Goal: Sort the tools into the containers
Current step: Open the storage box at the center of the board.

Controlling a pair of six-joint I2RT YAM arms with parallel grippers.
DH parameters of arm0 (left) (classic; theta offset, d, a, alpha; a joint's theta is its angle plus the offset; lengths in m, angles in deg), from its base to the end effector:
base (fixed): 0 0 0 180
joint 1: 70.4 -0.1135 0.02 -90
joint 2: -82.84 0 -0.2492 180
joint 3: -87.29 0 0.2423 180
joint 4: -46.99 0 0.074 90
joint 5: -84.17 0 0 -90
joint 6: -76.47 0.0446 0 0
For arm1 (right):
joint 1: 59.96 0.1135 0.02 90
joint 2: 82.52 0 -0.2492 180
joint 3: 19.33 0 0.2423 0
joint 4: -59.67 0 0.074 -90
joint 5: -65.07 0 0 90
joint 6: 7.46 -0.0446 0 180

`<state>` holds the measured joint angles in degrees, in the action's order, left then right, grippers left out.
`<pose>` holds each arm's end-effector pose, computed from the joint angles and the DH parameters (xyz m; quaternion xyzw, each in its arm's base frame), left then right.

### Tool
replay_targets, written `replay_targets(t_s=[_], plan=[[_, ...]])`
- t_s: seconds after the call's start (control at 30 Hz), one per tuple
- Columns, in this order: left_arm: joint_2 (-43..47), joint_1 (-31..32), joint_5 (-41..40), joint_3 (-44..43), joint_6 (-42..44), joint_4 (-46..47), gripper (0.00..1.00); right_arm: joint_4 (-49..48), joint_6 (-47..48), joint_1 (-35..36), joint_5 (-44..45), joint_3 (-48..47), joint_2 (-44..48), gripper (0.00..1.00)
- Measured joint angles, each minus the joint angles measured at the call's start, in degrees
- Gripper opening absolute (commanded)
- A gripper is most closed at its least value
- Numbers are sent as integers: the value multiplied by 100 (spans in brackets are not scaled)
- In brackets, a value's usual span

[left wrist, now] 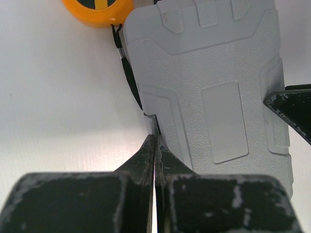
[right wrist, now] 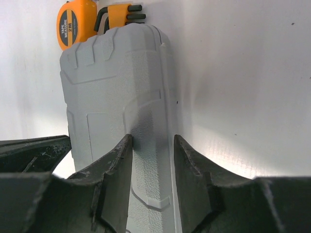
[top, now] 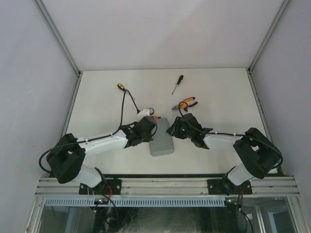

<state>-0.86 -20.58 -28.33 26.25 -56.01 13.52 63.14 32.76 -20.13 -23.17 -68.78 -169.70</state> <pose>0.1940 -0.2033 0.1722 0.0033 0.9400 -0.0767 0.3325 0.2225 0.1838 0.1360 0.0853 0.9066 0.2812 0.3029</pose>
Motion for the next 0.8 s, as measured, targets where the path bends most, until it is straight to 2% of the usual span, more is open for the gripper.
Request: replay_targets(t_s=[0.27,0.57,0.63,0.8], plan=[[232,-151,33,164,0,-90,0,-170,-7,22,-87,13,-76,25],[470,-669,-153,807,153,-1541,1,-201,0,26,-98,13,-76,24],[640,-697,-140,846,164,-1591,7,-201,2,26,-98,13,-72,24],[1650,-699,17,994,234,-1384,32,-192,15,33,-85,22,-42,27]])
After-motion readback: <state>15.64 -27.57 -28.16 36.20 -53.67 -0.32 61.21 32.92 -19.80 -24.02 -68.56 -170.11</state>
